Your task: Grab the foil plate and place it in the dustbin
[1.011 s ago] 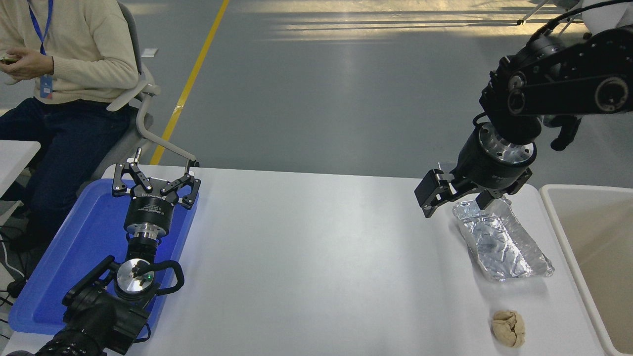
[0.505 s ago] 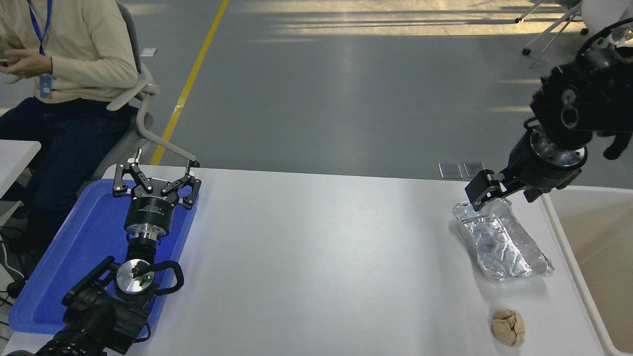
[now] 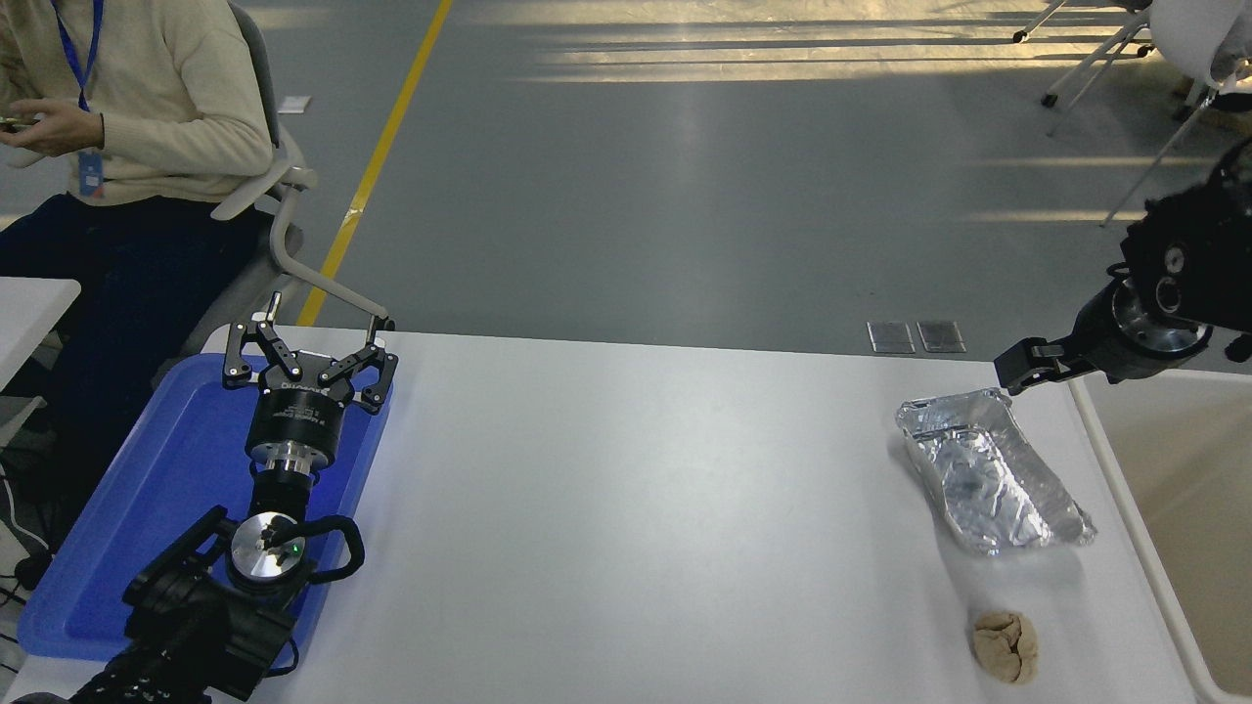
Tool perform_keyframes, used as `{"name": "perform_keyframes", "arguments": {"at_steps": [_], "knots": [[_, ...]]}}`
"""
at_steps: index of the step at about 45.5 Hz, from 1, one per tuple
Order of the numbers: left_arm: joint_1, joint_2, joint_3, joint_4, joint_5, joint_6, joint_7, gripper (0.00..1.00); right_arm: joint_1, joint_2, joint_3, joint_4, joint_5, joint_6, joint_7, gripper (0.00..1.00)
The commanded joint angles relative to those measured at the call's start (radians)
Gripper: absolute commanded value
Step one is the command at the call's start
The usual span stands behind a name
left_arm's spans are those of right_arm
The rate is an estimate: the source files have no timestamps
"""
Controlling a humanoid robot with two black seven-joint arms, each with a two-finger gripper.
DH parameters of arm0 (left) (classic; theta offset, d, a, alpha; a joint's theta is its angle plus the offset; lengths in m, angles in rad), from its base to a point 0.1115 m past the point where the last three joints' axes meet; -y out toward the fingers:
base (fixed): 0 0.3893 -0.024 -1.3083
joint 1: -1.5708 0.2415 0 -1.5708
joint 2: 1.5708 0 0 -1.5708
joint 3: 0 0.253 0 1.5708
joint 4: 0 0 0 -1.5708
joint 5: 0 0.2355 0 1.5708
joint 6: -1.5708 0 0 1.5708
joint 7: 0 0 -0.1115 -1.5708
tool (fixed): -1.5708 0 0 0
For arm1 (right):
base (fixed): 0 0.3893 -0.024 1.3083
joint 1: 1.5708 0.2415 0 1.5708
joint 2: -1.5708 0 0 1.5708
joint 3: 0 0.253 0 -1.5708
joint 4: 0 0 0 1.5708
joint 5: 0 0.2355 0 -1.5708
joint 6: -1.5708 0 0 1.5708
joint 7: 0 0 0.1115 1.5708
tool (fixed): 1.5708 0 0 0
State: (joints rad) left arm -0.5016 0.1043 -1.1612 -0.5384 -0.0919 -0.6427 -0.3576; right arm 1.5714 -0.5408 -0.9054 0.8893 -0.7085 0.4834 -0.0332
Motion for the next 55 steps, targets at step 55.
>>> {"name": "perform_keyframes", "arguments": {"at_steps": [55], "knots": [[0.0,0.0,0.0,0.0,0.0,0.0,0.0,1.0,-0.708,0.269,0.143,-0.632,0.075,-0.416,0.082,0.93]]}}
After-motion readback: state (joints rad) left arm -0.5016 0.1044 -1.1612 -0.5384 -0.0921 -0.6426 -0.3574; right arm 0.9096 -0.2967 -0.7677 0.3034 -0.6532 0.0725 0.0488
